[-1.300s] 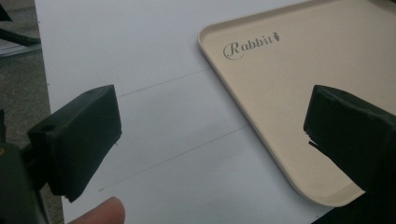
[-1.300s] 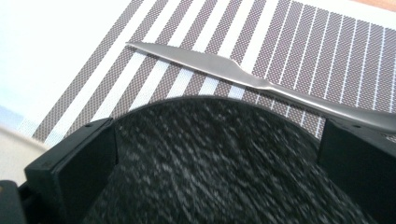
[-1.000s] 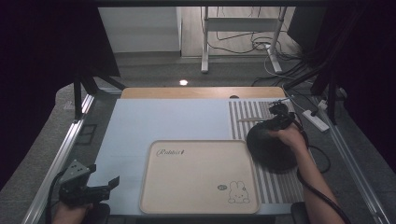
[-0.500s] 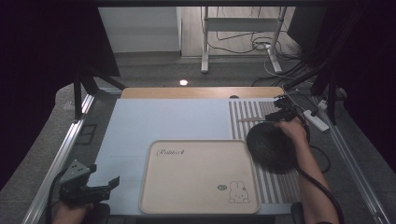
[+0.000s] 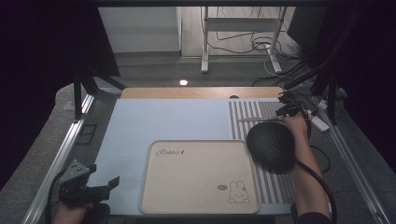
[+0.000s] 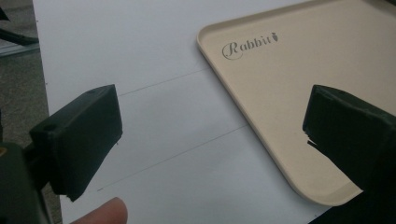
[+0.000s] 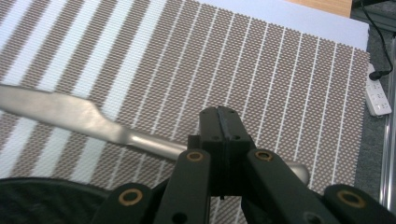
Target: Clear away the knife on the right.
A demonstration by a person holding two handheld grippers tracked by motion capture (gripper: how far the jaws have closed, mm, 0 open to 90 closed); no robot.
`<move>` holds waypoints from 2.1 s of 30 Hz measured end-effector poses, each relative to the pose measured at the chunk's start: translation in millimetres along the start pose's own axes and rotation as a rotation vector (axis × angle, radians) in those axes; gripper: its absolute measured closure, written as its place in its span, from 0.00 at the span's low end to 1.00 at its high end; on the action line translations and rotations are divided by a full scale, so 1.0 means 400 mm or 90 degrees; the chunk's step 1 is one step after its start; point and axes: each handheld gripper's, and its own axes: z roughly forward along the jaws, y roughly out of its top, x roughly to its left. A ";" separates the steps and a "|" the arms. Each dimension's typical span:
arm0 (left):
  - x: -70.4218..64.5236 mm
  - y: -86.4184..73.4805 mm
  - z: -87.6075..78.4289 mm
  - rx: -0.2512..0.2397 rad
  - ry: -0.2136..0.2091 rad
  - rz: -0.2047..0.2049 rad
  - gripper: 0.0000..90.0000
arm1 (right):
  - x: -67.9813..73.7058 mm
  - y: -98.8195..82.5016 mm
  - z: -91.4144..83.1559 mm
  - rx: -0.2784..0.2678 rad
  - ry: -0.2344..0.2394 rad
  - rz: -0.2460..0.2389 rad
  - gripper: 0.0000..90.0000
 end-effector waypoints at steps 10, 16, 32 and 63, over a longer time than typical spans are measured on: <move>0.000 -0.004 -0.005 -0.004 0.001 -0.001 0.05 | -0.052 -0.024 0.018 0.034 -0.035 0.020 1.00; -0.001 -0.005 -0.007 -0.007 -0.001 0.002 0.05 | -0.074 -0.059 -0.014 0.077 0.029 0.048 1.00; -0.005 -0.001 -0.002 -0.005 0.001 0.015 0.05 | -0.064 -0.075 -0.052 0.079 0.071 0.019 1.00; -0.009 -0.002 -0.003 -0.002 0.005 0.021 0.05 | 0.053 0.011 0.049 0.102 -0.011 0.022 0.08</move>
